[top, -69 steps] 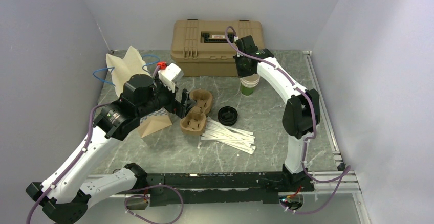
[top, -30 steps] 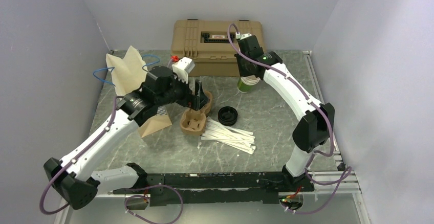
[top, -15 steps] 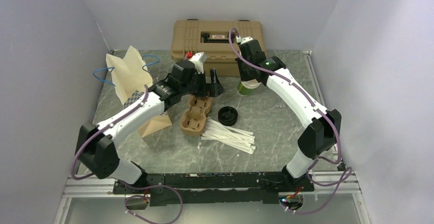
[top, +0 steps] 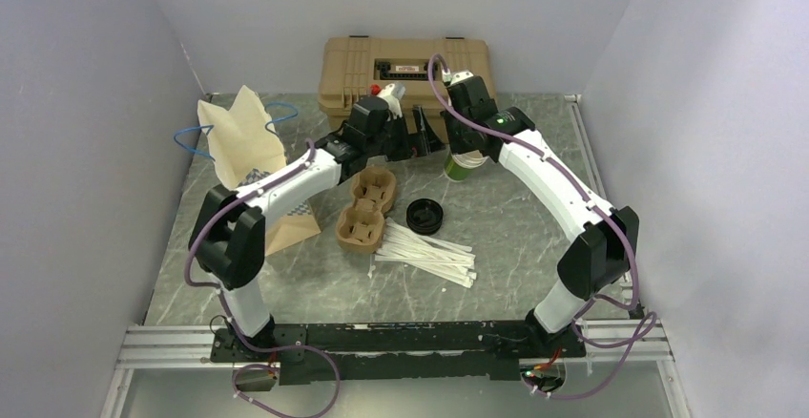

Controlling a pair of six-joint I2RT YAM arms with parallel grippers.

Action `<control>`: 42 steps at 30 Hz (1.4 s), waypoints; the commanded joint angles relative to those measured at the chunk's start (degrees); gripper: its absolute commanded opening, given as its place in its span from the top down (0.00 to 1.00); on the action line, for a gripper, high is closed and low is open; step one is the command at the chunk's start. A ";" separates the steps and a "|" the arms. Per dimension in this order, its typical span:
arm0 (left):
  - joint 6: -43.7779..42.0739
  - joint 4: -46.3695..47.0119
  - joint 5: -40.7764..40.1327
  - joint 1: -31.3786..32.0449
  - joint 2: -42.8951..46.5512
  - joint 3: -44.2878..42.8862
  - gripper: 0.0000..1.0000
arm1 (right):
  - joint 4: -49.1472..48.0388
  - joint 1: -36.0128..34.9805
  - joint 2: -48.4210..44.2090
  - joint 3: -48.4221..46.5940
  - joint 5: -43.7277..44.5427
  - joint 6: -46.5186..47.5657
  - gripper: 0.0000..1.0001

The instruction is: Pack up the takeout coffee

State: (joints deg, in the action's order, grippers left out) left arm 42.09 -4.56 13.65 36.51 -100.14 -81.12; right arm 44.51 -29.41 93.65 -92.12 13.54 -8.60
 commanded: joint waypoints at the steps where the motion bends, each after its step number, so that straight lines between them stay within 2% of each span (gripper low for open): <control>1: 4.30 7.18 4.97 -1.18 -2.52 -1.97 0.02 | -2.31 -0.12 -1.27 -0.40 1.75 0.25 1.00; 13: 7.92 12.15 11.92 -2.10 -8.40 -2.87 0.03 | -2.66 -0.04 -0.71 0.25 2.26 0.78 1.00; 42: 12.71 17.92 17.25 -2.59 -13.62 -3.71 0.03 | -3.03 -0.03 -0.96 0.28 1.29 0.63 1.00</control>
State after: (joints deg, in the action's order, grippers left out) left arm 54.24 10.50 29.50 33.98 -112.97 -82.63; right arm 44.05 -29.41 93.76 -91.53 14.48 -8.38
